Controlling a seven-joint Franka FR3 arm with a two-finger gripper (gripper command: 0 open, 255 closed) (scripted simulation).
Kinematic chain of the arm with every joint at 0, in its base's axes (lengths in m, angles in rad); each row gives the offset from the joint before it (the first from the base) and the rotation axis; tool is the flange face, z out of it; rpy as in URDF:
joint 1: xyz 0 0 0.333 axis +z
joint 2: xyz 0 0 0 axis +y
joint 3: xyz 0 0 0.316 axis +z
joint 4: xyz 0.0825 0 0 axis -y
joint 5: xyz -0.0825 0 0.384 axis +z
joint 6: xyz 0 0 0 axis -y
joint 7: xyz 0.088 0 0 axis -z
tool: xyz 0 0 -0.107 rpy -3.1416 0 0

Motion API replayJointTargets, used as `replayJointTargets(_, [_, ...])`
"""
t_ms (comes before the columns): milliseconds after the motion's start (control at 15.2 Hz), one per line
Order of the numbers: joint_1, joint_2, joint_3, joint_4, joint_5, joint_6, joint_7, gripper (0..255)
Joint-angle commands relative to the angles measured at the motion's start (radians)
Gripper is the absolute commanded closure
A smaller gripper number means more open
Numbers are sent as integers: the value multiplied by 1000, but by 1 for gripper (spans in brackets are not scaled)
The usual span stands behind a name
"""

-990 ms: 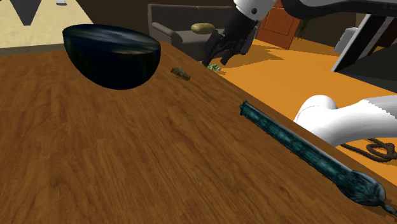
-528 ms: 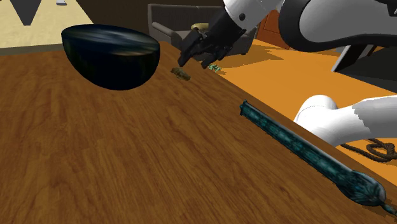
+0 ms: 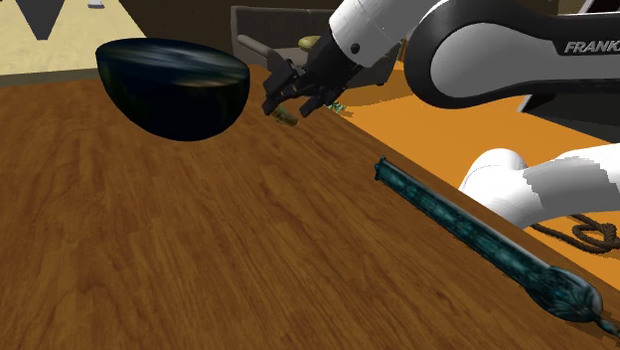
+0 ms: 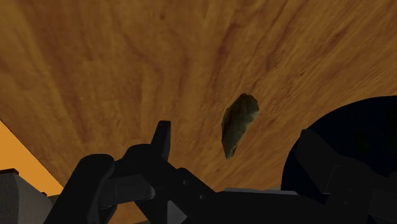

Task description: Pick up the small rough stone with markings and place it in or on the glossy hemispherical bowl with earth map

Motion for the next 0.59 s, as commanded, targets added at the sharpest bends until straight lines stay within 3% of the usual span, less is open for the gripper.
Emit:
replayJointTargets(0, [-2,10,5,-3,2,14,0,0])
replayJointTargets(396, [-2,10,5,-3,2,14,0,0])
replayJointTargets(462, [-2,10,5,-3,2,14,0,255])
replayJointTargets(528, [-2,10,5,-3,2,14,0,255])
